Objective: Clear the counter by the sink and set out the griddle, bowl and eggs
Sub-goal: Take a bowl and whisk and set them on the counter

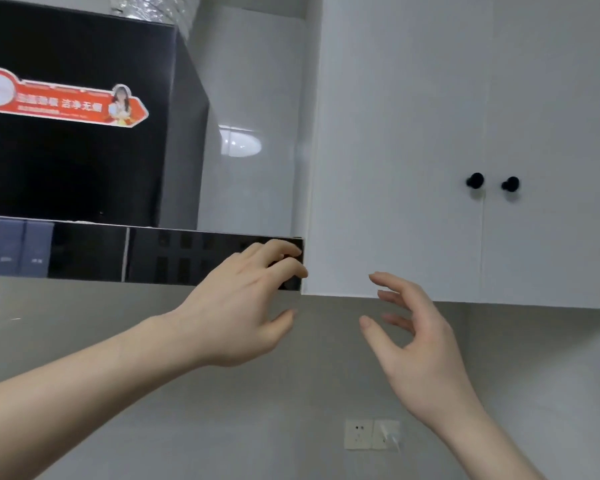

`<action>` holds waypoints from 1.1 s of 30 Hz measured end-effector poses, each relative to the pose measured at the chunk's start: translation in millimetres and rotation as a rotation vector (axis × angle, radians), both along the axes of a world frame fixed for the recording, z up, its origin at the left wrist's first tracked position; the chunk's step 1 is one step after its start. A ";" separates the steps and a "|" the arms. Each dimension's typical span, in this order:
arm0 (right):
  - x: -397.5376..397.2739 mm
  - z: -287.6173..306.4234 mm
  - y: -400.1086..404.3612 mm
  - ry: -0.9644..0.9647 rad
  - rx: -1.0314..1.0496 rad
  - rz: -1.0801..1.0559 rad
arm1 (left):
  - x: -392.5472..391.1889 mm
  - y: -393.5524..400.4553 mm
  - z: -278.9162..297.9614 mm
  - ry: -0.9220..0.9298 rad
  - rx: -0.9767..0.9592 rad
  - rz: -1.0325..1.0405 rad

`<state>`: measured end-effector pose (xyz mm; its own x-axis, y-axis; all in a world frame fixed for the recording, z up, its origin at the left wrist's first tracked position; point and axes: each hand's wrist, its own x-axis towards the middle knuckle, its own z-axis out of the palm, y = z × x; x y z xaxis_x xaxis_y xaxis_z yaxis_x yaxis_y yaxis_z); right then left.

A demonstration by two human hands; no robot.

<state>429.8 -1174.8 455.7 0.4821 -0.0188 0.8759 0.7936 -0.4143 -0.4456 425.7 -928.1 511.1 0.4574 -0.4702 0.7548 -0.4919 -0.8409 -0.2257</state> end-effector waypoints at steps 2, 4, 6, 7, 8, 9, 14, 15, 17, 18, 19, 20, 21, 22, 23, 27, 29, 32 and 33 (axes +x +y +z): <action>-2.9 -13.7 -10.9 0.030 0.027 -0.033 | 12.6 -6.1 -8.4 0.023 0.003 -0.015; -9.0 -26.2 -30.4 0.056 0.066 -0.104 | 24.9 -21.4 -13.6 0.039 0.010 -0.069; -14.9 -31.9 -45.0 0.073 0.071 -0.169 | 32.3 -32.1 -15.2 0.060 0.004 -0.104; -18.7 -32.8 -53.3 0.082 0.066 -0.211 | 36.6 -39.2 -14.4 0.068 0.001 -0.123; -22.7 -34.1 -63.2 0.094 0.062 -0.245 | 40.4 -48.7 -13.3 0.071 0.007 -0.147; -27.6 -33.7 -71.8 0.104 0.057 -0.283 | 43.6 -58.4 -12.2 0.084 0.004 -0.170; -53.1 -20.5 -102.8 0.139 0.061 -0.451 | 64.4 -119.3 6.0 0.103 0.056 -0.289; -56.5 -16.9 -106.0 0.147 0.057 -0.475 | 69.3 -132.9 14.5 0.090 0.079 -0.302; -63.7 -8.2 -109.6 0.155 0.046 -0.525 | 81.8 -162.2 36.9 0.060 0.109 -0.319; -66.9 -2.8 -111.6 0.155 0.045 -0.550 | 87.2 -177.4 49.6 0.046 0.112 -0.323; -69.5 1.2 -113.9 0.155 0.046 -0.566 | 91.4 -191.4 60.9 0.037 0.105 -0.317; -72.8 5.0 -115.4 0.153 0.051 -0.581 | 95.1 -204.8 72.3 0.033 0.096 -0.307; -75.5 7.5 -116.6 0.149 0.058 -0.593 | 98.3 -217.2 83.1 0.030 0.086 -0.295; -77.9 9.5 -117.8 0.147 0.064 -0.603 | 100.4 -228.4 93.2 0.025 0.079 -0.279; -80.0 9.9 -119.2 0.143 0.066 -0.611 | 101.7 -238.0 102.2 0.021 0.064 -0.269; -85.5 7.5 -124.5 0.148 0.069 -0.627 | 101.8 -266.3 132.4 0.092 -0.093 -0.279; -85.1 4.7 -129.1 0.143 0.083 -0.623 | 100.5 -275.8 142.3 0.124 -0.118 -0.228; -83.5 2.7 -134.7 0.167 0.132 -0.589 | 99.0 -285.7 148.3 0.138 -0.115 -0.143; -82.1 2.7 -135.9 0.174 0.157 -0.566 | 98.5 -287.5 147.5 0.129 -0.121 -0.136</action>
